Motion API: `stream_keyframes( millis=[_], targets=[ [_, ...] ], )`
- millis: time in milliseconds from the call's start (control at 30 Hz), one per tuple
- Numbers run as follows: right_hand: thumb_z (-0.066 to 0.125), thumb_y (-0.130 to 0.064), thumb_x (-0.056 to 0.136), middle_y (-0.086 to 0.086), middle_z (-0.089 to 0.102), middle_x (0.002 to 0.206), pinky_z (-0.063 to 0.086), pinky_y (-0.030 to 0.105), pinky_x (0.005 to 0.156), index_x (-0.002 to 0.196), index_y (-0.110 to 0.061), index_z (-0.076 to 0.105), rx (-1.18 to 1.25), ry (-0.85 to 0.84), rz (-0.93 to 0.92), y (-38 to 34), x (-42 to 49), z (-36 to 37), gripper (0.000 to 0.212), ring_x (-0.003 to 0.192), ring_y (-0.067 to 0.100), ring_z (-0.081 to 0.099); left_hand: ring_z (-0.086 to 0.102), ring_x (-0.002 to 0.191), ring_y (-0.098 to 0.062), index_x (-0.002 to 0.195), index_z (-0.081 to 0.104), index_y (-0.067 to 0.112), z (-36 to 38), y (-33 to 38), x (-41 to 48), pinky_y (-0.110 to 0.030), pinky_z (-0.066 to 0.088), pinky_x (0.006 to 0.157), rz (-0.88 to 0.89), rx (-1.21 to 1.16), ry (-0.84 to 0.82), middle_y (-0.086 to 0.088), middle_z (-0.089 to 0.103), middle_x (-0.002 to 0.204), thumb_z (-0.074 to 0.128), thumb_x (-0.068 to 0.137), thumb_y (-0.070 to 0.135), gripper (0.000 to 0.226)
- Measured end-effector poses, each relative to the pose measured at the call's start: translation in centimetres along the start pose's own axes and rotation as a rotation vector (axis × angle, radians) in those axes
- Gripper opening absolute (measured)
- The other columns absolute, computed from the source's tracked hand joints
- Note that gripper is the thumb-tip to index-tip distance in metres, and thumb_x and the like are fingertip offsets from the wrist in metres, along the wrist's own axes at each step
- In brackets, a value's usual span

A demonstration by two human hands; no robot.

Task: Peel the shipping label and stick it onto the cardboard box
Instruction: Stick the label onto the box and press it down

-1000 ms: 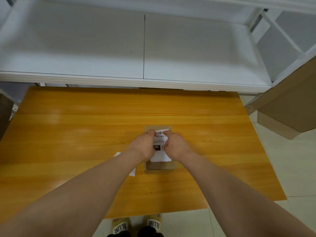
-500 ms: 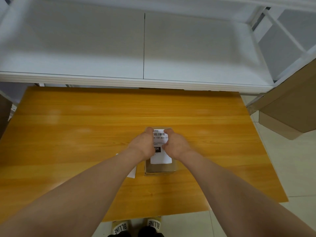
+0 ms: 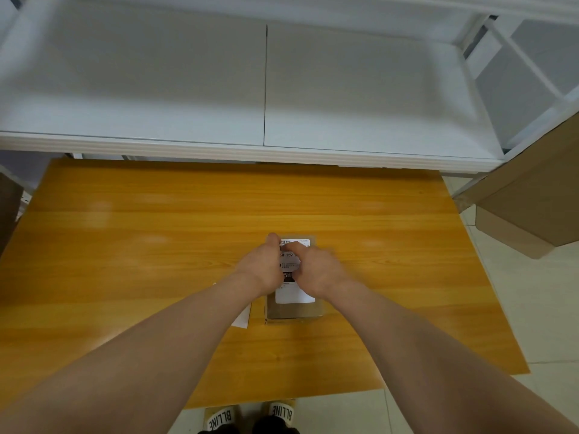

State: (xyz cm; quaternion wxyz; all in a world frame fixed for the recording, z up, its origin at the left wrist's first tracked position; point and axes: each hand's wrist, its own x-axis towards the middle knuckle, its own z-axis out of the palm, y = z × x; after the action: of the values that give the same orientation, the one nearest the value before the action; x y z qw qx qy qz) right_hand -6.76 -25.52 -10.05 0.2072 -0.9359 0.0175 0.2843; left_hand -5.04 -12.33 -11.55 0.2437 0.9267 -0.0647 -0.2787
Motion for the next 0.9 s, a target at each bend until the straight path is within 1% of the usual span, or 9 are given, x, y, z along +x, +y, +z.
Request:
stream_keyframes(
  millis=[100,200,267,467,567,633,700,833,900],
  targets=[
    [0.05,-0.005,0.095,0.011,0.062,0.126,0.032,0.02,0.046,0.148,-0.033,0.037,-0.013,-0.004,-0.008,0.1,0.2,0.0,0.061,0.101,0.028,0.064,0.06,0.078,-0.023,0.126,0.037,0.011,0.1,-0.1,-0.1,-0.027,0.04,0.049,-0.012,-0.003,0.019,-0.009,0.063,0.098,0.065,0.085,0.007,0.05],
    [0.051,-0.007,0.095,0.011,0.061,0.129,0.041,0.024,0.06,0.15,-0.034,0.034,0.018,0.004,0.017,0.2,0.4,0.1,0.064,0.106,0.027,0.062,0.06,0.078,-0.023,0.124,0.04,0.011,0.1,-0.3,0.0,-0.03,0.042,0.053,-0.043,-0.003,0.02,-0.006,0.062,0.093,0.066,0.085,0.01,0.047],
    [0.052,-0.007,0.095,0.01,0.06,0.132,0.042,0.026,0.068,0.152,-0.034,0.031,0.049,0.012,0.042,0.2,0.7,0.2,0.066,0.109,0.027,0.061,0.061,0.078,-0.023,0.123,0.041,0.012,0.1,-0.3,0.1,-0.033,0.046,0.055,-0.061,-0.002,0.021,-0.006,0.064,0.094,0.066,0.084,0.011,0.046],
    [0.052,-0.011,0.097,0.009,0.057,0.137,0.043,0.026,0.072,0.15,-0.035,0.033,0.084,0.022,0.054,0.4,1.2,0.1,0.062,0.111,0.028,0.061,0.064,0.094,-0.028,0.121,0.045,0.01,-0.3,-0.4,0.5,-0.041,0.057,0.075,-0.108,-0.121,0.054,-0.011,0.064,0.109,0.063,0.087,0.011,0.039],
    [0.055,-0.012,0.096,0.01,0.056,0.138,0.049,0.03,0.082,0.148,-0.031,0.038,0.113,0.072,0.054,0.5,1.3,-0.1,0.059,0.116,0.029,0.06,0.053,0.116,-0.034,0.129,0.041,0.01,-0.6,-0.4,0.8,-0.042,0.051,0.091,-0.153,-0.184,0.17,-0.015,0.05,0.127,0.07,0.082,0.013,0.056],
    [0.06,-0.012,0.093,0.011,0.047,0.14,0.053,0.034,0.088,0.148,-0.028,0.038,0.094,0.132,0.054,0.8,1.4,-0.2,0.061,0.118,0.029,0.057,0.039,0.129,-0.034,0.142,0.034,0.016,-0.8,-0.4,1.0,-0.04,0.042,0.102,-0.169,-0.176,0.191,-0.015,0.039,0.138,0.076,0.078,0.018,0.076],
    [0.066,-0.013,0.09,0.01,0.036,0.142,0.054,0.038,0.093,0.149,-0.027,0.035,0.073,0.159,0.046,1.0,1.6,-0.4,0.068,0.122,0.029,0.053,0.032,0.135,-0.034,0.149,0.028,0.022,-1.0,-0.2,1.3,-0.04,0.036,0.107,-0.176,-0.135,0.195,-0.013,0.032,0.144,0.08,0.075,0.023,0.09],
    [0.074,-0.019,0.084,0.007,0.029,0.148,0.049,0.038,0.101,0.152,-0.025,0.031,0.047,0.17,0.045,1.0,2.2,-1.0,0.08,0.132,0.028,0.041,0.028,0.139,-0.033,0.151,0.03,0.029,-1.3,-0.1,2.0,-0.043,0.034,0.112,-0.209,-0.157,0.149,-0.005,0.027,0.151,0.083,0.072,0.028,0.095],
    [0.075,-0.03,0.083,0.006,0.032,0.149,0.039,0.038,0.106,0.151,-0.027,0.033,-0.035,0.186,0.055,0.8,2.5,-1.2,0.081,0.134,0.029,0.035,0.026,0.14,-0.032,0.149,0.034,0.029,-1.1,-0.1,2.2,-0.046,0.034,0.113,-0.231,-0.228,0.114,-0.004,0.027,0.153,0.083,0.073,0.027,0.09]
  ],
)
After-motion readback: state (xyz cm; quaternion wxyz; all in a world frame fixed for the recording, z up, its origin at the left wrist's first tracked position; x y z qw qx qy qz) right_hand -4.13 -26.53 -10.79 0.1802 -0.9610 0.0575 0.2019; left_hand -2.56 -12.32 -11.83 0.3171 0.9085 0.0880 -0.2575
